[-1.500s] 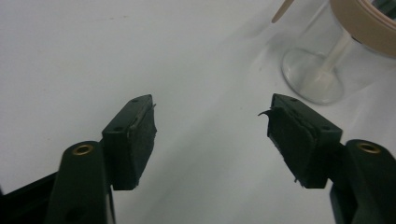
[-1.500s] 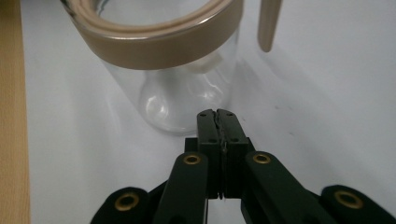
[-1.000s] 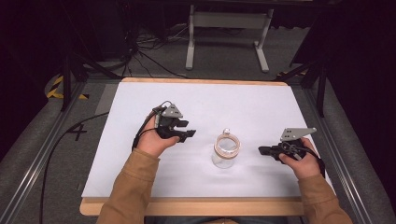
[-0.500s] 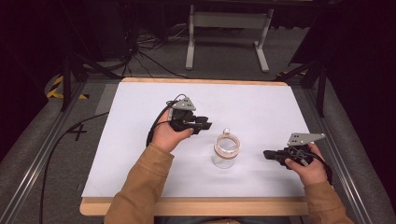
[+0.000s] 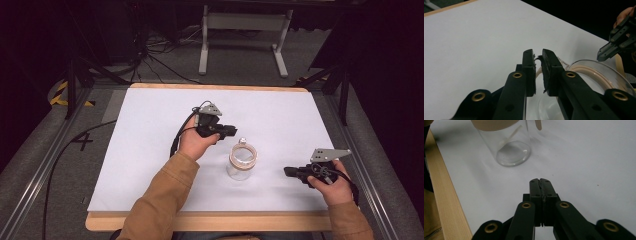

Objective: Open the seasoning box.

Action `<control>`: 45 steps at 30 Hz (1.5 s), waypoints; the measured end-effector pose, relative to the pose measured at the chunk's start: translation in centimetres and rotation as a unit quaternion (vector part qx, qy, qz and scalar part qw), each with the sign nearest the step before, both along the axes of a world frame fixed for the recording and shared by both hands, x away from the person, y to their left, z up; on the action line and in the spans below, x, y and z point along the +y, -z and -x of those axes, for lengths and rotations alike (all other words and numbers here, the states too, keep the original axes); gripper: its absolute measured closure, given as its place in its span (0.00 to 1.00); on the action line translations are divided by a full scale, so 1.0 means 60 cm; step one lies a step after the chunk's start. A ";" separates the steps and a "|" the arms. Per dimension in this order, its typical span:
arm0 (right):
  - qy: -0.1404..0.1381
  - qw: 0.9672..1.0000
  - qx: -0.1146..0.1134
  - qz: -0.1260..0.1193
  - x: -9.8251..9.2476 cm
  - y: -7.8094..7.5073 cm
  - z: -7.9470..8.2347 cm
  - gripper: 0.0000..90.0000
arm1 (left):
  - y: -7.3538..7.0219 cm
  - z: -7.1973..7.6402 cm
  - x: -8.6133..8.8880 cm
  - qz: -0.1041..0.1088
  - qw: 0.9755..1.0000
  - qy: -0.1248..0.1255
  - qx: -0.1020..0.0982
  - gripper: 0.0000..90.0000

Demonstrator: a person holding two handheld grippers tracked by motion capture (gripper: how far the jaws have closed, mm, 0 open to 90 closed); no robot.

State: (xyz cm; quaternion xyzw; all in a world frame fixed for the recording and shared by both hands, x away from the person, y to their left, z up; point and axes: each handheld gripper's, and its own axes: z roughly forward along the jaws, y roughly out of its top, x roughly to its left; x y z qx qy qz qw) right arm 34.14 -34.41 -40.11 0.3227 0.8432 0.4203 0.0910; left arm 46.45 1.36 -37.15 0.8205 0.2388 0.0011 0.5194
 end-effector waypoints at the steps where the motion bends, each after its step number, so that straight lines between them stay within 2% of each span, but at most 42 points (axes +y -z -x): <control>1: 0.000 1.000 0.001 -0.001 -0.001 0.001 0.001 1.00 | -0.001 -0.001 -0.003 -0.004 1.000 0.005 -0.004 0.91; 4: -0.010 0.999 0.008 -0.038 -0.002 -0.002 0.005 1.00 | 0.003 -0.001 -0.013 -0.003 1.000 0.002 -0.002 0.90; 5: -0.011 0.999 0.007 -0.043 -0.001 -0.002 0.006 1.00 | 0.005 -0.001 -0.016 -0.003 1.000 0.002 -0.001 0.90; 12: -0.016 0.999 0.007 -0.041 0.005 -0.003 0.006 1.00 | 0.012 0.001 -0.025 0.000 1.000 0.006 0.009 0.90; 14: -0.020 0.999 0.007 -0.038 0.010 -0.003 0.007 1.00 | 0.008 0.006 -0.028 -0.005 1.000 0.002 -0.004 0.92; 16: -0.024 0.999 0.008 -0.039 0.015 -0.004 0.008 1.00 | 0.003 0.008 -0.027 0.010 1.000 0.012 0.004 0.92; 17: -0.027 0.999 0.007 -0.038 0.018 -0.003 0.009 1.00 | 0.001 0.008 -0.027 0.010 1.000 0.017 0.003 0.92; 23: -0.035 0.999 0.006 -0.035 0.027 -0.004 0.013 1.00 | 0.004 0.011 -0.040 -0.005 1.000 0.029 0.004 0.94; 25: -0.037 0.999 0.004 -0.038 0.031 -0.006 0.014 1.00 | 0.003 0.013 -0.040 -0.010 1.000 0.026 0.000 0.94; 27: -0.040 0.999 0.004 -0.036 0.034 -0.008 0.016 1.00 | -0.001 0.016 -0.041 -0.025 0.999 0.022 -0.015 0.94; 32: -0.055 0.998 -0.004 -0.032 0.061 -0.019 0.024 1.00 | 0.000 0.015 -0.040 -0.018 1.000 0.022 -0.005 0.96; 34: -0.063 0.997 -0.014 -0.036 0.085 -0.028 0.030 1.00 | 0.001 0.014 -0.039 -0.015 1.000 0.022 -0.003 0.96; 37: -0.059 0.997 -0.015 -0.041 0.104 -0.033 0.032 1.00 | 0.001 0.014 -0.040 -0.012 1.000 0.022 -0.002 0.96; 41: -0.058 0.997 -0.022 -0.036 0.127 -0.034 0.033 1.00 | 0.002 0.012 -0.038 -0.010 1.000 0.023 0.005 0.96; 45: -0.065 0.997 -0.023 -0.030 0.147 -0.027 0.030 1.00 | 0.005 0.009 -0.037 0.002 1.000 0.023 0.011 0.96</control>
